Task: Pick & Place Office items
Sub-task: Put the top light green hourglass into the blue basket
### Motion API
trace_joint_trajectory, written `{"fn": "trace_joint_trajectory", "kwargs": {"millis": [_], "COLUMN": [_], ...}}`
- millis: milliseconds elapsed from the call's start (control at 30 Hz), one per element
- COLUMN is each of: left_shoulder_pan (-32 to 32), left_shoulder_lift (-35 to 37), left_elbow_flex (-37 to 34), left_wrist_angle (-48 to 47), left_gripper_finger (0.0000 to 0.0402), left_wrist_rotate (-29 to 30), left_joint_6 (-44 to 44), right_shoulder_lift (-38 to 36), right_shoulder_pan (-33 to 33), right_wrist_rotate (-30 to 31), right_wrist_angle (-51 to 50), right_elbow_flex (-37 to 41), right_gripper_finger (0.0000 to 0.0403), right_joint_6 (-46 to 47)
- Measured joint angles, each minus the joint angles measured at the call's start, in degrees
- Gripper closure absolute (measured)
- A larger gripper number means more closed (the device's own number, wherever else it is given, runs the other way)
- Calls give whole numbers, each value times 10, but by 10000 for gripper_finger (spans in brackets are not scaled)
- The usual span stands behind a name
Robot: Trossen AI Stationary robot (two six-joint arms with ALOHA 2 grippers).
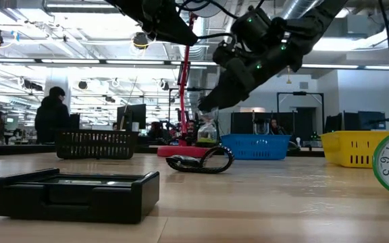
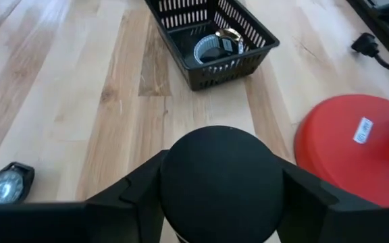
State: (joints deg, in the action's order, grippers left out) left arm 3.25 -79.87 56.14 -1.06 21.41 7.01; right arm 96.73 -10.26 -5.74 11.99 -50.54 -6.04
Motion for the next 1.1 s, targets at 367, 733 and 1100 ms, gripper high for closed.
{"fn": "trace_joint_trajectory", "kwargs": {"millis": [367, 733, 1100], "left_shoulder_pan": [0, 0, 0], "left_shoulder_lift": [0, 0, 0], "left_elbow_flex": [0, 0, 0], "left_wrist_angle": [0, 0, 0], "left_gripper_finger": [259, 259, 259], "left_wrist_rotate": [0, 0, -2], "left_joint_6": [0, 0, 0], "right_shoulder_lift": [-81, -205, -115], "right_shoulder_pan": [-8, -74, -140], "right_wrist_rotate": [55, 118, 64], "right_wrist_angle": [-111, -204, -88], "right_elbow_flex": [0, 16, 33], "right_gripper_finger": [205, 200, 194], "right_joint_6": [0, -15, -18]}}
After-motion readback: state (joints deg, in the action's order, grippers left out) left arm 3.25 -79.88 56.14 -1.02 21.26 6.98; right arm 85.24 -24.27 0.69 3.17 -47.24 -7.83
